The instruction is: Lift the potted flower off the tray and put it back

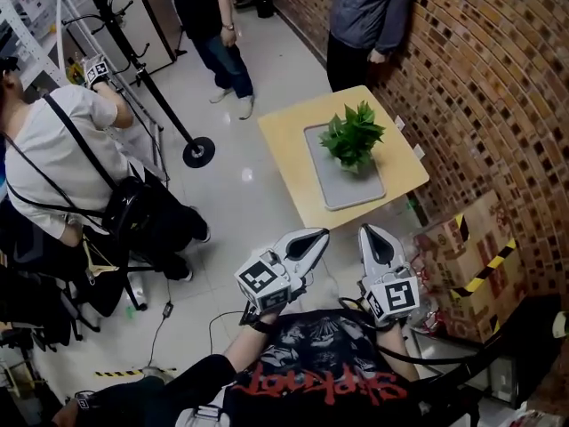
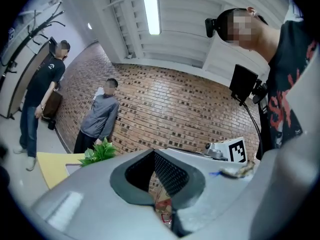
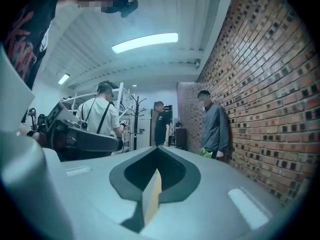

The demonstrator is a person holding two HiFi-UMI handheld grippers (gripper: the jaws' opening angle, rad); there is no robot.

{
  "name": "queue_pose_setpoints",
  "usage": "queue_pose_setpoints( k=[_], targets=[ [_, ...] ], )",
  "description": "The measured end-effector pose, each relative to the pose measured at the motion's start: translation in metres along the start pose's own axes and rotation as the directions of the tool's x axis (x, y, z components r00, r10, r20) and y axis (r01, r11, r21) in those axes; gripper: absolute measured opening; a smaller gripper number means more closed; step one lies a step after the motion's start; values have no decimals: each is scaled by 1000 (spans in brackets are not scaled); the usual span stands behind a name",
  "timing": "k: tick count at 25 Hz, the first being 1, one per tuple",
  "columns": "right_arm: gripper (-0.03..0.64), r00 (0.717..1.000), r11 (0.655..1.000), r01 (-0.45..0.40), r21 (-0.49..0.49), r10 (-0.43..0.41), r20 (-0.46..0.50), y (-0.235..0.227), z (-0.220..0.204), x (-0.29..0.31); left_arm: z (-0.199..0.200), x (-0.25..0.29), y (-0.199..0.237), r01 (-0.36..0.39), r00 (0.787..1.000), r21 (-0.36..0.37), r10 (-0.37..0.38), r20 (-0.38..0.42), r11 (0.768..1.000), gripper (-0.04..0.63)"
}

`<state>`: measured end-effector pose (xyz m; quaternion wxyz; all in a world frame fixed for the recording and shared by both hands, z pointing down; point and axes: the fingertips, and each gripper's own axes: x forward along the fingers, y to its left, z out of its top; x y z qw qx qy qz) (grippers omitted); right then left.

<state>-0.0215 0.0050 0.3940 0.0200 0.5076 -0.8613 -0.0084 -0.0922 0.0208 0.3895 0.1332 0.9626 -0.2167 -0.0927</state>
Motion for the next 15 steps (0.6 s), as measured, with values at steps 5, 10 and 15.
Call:
queue_pose_setpoints(
  k=[5,10,15],
  targets=[
    [0,1000,999,-29,-20,30,6,9,7,2,1,-4,-5,22,1000,-25,-23,-15,999,2],
    [0,999,999,-43,-25,43,-1,11,5,7,-2,-2,-5,45,999,-23,-45,6,999,2],
    [0,998,998,-56,-23,56,-21,19,-1,-3,-13,-5,-16,80,997,-55,-81,-16,995,2]
  ],
)
